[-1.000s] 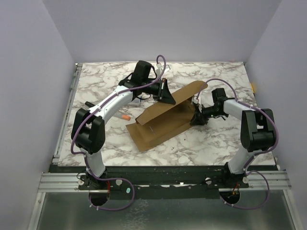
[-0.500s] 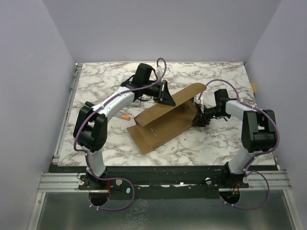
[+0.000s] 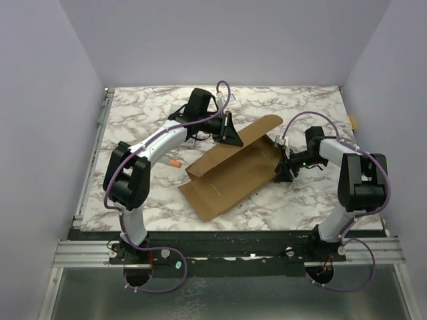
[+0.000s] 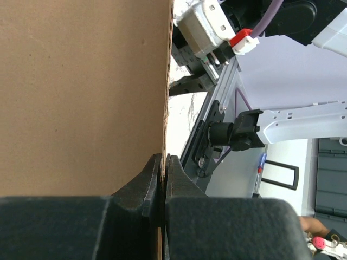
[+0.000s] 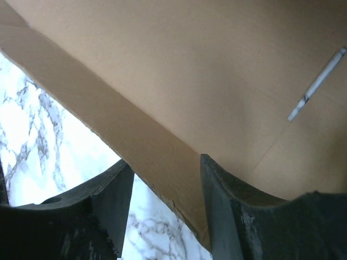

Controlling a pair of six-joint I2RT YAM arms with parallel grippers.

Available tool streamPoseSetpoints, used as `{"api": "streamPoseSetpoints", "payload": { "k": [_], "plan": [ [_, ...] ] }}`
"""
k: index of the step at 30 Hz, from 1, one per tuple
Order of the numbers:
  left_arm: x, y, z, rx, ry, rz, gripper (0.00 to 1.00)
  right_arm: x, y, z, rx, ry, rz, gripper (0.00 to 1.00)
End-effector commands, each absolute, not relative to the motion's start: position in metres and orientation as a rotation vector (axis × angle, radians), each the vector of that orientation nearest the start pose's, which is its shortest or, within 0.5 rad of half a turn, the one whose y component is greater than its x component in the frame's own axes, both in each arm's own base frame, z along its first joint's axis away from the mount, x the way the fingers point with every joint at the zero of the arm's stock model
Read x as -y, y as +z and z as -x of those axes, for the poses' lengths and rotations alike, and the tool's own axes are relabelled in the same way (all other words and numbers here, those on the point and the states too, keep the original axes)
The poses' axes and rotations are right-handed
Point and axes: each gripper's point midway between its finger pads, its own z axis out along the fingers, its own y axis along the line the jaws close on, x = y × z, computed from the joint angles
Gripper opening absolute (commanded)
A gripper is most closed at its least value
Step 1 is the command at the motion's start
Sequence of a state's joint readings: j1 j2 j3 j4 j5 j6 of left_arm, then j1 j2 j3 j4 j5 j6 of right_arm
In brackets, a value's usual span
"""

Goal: Fold the paper box
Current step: Fold the paper box at the center of the board.

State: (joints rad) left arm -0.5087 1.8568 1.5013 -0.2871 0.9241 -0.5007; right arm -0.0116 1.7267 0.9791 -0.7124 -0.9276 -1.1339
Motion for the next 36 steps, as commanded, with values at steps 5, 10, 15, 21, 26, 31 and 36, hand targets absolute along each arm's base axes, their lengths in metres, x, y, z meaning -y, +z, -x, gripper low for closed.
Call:
{"api": "streamPoseSetpoints", "payload": {
  "k": [5, 10, 15, 21, 26, 31, 36],
  "plan": [
    [0.341, 0.22, -0.332, -2.274, -1.479, -0.572, 0.0, -0.119, 0.096, -0.275, -1.923, 1.044, 1.284, 0.66],
    [0.339, 0.222, -0.331, -2.256, -1.459, -0.606, 0.0, -0.116, 0.135, -0.289, -1.909, 1.063, 1.181, 0.72],
    [0.337, 0.227, -0.329, -2.23, -1.444, -0.638, 0.0, -0.076, 0.135, -0.343, -2.048, 0.873, 0.9, 0.72],
    [0.337, 0.236, -0.325, -2.207, -1.464, -0.653, 0.0, -0.058, 0.092, -0.384, -2.11, 0.709, 0.846, 0.75],
    [0.337, 0.24, -0.323, -2.199, -1.473, -0.658, 0.0, -0.066, 0.071, -0.391, -2.15, 0.758, 0.841, 0.74],
    [0.338, 0.245, -0.321, -2.184, -1.491, -0.672, 0.0, -0.074, 0.049, -0.397, -2.218, 0.672, 0.859, 0.63],
    [0.338, 0.253, -0.318, -2.158, -1.51, -0.695, 0.0, -0.063, 0.06, -0.417, -2.185, 0.539, 0.833, 0.27]
  ]
}}
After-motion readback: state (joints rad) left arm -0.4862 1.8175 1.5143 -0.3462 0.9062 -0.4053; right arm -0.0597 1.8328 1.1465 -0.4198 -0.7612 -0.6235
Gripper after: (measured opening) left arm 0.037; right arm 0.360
